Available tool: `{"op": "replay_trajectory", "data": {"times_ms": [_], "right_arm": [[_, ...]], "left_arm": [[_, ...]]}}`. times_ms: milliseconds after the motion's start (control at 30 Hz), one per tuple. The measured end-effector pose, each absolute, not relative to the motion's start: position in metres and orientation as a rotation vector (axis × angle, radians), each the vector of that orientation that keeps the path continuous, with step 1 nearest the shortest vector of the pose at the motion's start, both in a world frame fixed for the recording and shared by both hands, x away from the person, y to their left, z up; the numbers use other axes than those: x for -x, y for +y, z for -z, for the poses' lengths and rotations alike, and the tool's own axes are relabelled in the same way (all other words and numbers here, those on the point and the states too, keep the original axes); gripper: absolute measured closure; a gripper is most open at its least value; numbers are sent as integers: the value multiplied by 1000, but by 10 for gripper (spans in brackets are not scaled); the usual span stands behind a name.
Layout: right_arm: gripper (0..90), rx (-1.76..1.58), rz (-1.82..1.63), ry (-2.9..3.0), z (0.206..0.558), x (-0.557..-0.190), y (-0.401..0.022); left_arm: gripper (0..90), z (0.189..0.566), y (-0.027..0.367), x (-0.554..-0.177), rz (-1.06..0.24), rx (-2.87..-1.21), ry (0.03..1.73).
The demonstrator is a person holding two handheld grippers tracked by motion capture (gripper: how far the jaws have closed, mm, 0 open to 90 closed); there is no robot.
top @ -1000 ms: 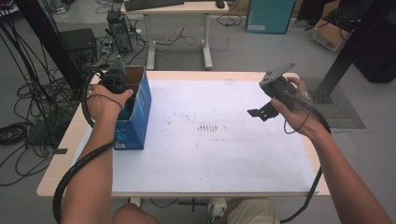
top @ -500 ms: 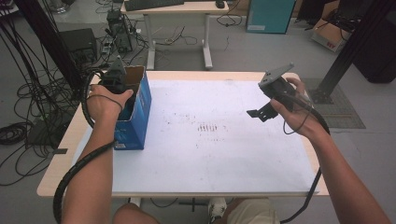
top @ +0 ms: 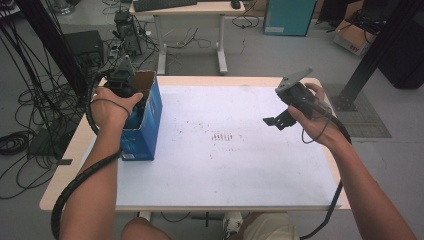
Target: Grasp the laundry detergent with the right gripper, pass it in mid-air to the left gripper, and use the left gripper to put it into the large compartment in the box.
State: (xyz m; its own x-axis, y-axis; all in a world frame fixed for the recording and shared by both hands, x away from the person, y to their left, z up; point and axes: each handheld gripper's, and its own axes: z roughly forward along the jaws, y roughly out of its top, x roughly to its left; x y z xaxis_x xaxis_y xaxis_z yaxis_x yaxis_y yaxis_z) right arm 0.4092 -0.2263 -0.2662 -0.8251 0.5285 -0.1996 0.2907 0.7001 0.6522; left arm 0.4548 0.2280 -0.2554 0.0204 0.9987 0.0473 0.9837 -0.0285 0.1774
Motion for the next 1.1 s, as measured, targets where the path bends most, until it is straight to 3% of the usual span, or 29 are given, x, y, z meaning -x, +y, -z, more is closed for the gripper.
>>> {"op": "replay_trajectory", "data": {"times_ms": [633, 867, 1100], "right_arm": [[3, -716, -829, 2568, 277, -420, -219], [3, -740, -822, 2568, 278, -426, -225], [3, -748, -785, 2584, 280, -433, -234]], "left_arm": [[170, 191, 211, -427, -432, -2258, 1969], [115, 172, 175, -428, -457, -2317, 1807], [89, 182, 130, -433, -390, -2383, 1637]]}}
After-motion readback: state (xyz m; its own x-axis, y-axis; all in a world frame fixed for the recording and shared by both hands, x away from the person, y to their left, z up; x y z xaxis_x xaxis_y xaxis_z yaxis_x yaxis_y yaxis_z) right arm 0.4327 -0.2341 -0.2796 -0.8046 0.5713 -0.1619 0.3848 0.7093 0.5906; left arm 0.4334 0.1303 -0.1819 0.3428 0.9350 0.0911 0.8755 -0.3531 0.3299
